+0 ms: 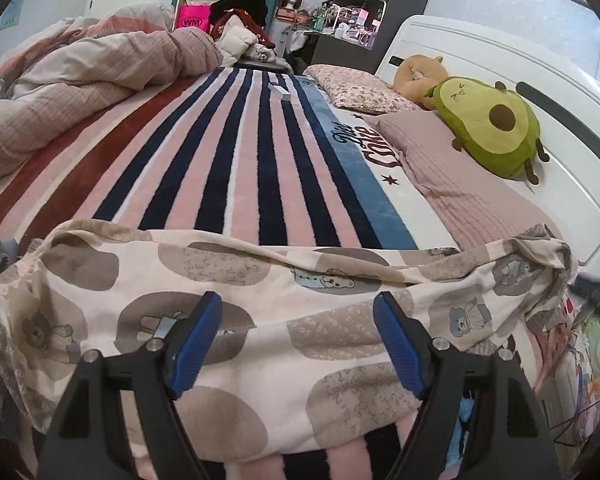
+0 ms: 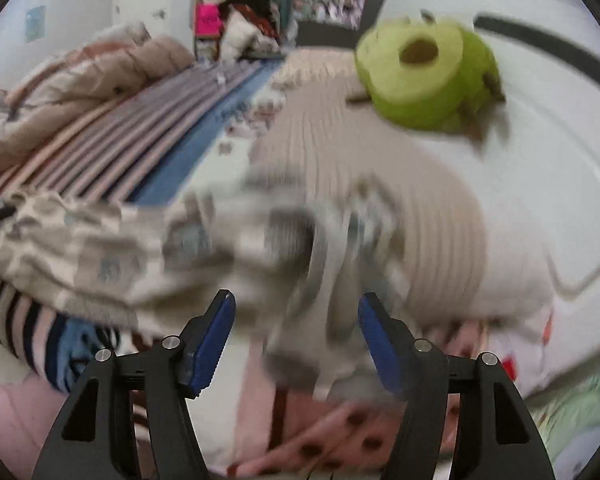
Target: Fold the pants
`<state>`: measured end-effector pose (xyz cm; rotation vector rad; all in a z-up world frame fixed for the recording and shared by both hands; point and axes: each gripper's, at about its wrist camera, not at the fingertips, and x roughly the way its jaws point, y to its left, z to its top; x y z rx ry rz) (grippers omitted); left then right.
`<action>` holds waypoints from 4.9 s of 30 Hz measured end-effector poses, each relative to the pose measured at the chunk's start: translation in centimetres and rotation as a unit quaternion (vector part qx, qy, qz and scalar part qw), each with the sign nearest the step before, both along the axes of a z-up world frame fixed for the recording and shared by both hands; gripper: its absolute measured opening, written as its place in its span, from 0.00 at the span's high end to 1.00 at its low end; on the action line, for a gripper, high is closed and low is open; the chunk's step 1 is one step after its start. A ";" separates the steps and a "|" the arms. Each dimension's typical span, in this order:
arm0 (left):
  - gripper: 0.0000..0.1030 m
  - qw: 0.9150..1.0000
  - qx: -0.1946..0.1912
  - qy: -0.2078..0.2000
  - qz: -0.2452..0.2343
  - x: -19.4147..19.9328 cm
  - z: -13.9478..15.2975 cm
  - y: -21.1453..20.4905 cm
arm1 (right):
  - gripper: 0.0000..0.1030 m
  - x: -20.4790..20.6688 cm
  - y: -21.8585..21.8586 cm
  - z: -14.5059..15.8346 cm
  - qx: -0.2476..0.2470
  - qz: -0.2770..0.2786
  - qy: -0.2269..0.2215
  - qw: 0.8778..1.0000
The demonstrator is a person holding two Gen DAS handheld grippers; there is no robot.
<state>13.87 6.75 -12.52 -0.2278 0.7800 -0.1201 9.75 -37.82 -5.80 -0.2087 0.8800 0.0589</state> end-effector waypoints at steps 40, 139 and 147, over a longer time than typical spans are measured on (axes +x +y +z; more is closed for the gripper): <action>0.19 0.979 -0.030 0.067 0.191 -8.6 -2.9 11.6 | 0.37 5.3 -4.0 5.3 0.092 -0.088 -0.108 0.986; 0.52 0.998 -0.023 0.022 -0.054 -8.3 -3.2 6.7 | 0.34 -0.5 22.7 -8.5 0.122 0.099 0.080 0.984; 0.50 0.996 -0.050 -0.007 -0.074 -9.2 -1.4 5.7 | 0.33 1.6 25.1 -6.6 0.211 0.164 0.064 0.962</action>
